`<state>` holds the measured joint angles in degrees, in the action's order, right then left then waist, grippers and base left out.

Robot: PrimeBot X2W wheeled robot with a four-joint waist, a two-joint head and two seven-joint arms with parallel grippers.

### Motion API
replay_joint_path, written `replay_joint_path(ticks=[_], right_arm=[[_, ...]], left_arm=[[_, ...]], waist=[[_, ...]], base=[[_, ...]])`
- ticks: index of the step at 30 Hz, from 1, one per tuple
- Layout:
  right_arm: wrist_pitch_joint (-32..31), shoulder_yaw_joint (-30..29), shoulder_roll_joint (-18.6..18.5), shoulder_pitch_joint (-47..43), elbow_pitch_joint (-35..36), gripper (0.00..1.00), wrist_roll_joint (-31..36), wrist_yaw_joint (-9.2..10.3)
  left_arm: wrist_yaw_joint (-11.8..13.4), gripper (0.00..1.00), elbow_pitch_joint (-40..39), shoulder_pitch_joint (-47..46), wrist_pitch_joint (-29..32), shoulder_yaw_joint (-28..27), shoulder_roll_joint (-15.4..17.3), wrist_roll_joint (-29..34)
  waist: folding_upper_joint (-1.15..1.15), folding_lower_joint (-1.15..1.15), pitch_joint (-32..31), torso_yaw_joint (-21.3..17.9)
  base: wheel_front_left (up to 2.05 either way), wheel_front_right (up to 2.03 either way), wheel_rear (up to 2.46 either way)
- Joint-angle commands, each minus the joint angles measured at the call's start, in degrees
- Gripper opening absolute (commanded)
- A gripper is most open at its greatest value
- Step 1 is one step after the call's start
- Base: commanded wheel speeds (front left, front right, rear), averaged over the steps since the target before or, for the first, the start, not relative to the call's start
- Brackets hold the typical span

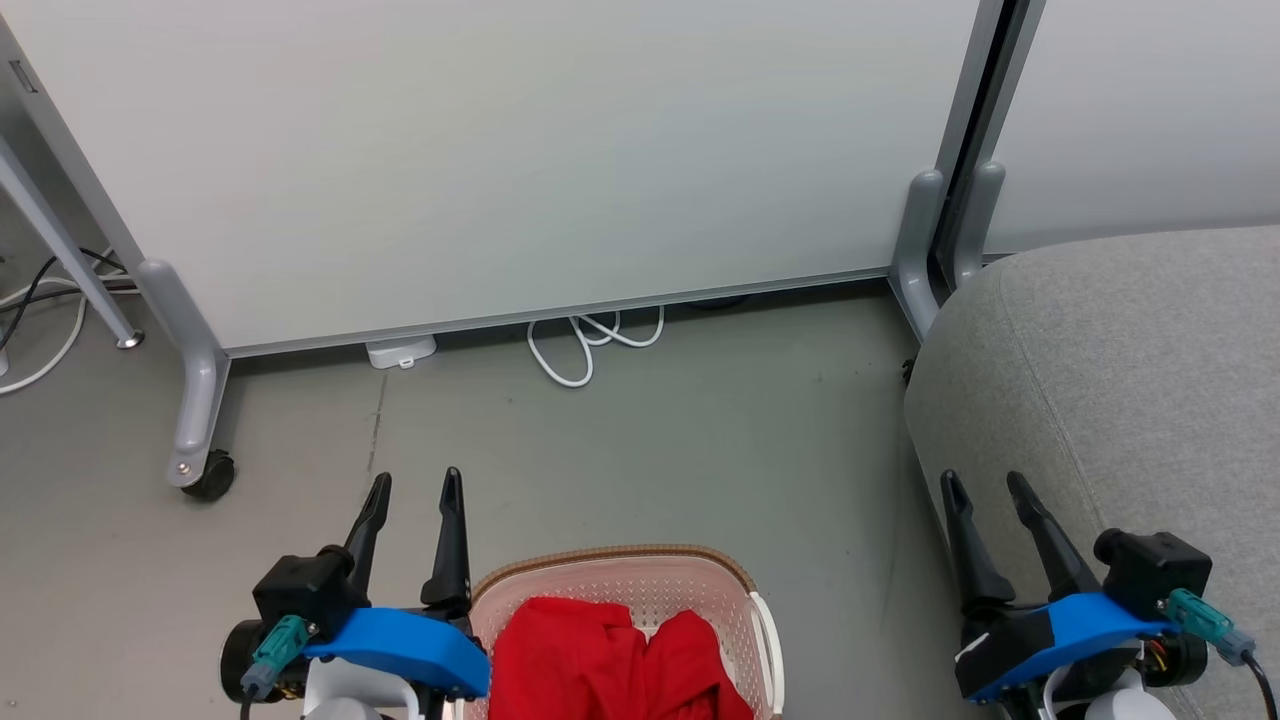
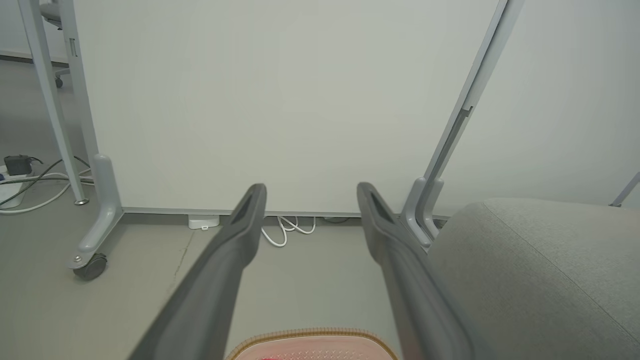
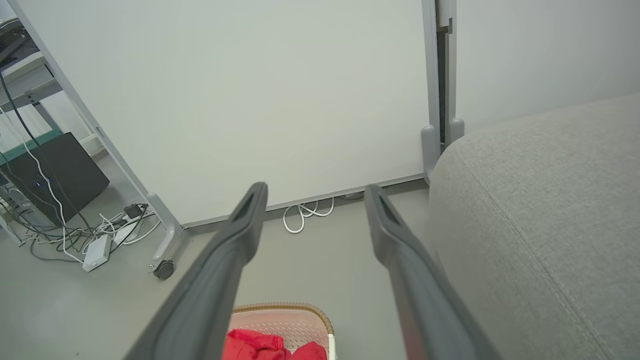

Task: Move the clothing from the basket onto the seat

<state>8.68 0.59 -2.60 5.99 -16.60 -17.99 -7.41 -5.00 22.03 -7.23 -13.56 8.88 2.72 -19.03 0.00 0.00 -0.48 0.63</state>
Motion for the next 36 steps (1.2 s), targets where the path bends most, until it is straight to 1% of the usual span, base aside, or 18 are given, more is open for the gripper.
replay_joint_path(ticks=[1,13,30,36], right_arm=[[0.5,0.09,-0.42,1.13,0.24,1.0,1.23,-0.13],[1.5,0.47,-0.46,1.21,-0.19,1.0,5.3,-0.12],[1.47,0.44,-0.45,1.4,-0.27,1.0,4.66,-0.09],[1.43,0.63,-0.44,2.31,0.77,1.0,4.74,-0.09]], left_arm=[[0.37,1.0,0.07,-0.93,-0.47,0.31,0.23,1.27],[0.49,1.0,0.58,-0.94,-1.75,0.7,0.24,5.41],[0.4,1.0,0.71,-0.88,-1.72,0.09,0.24,5.26],[0.3,1.0,1.21,-1.59,-1.72,0.35,0.23,5.13]], waist=[[0.0,0.0,0.03,0.06],[0.0,0.0,0.04,0.12],[0.0,0.0,0.41,0.09],[0.0,0.0,3.28,-0.2]], base=[[0.0,0.0,0.0],[0.0,0.0,0.0],[0.0,0.0,0.0],[0.0,0.0,0.0]])
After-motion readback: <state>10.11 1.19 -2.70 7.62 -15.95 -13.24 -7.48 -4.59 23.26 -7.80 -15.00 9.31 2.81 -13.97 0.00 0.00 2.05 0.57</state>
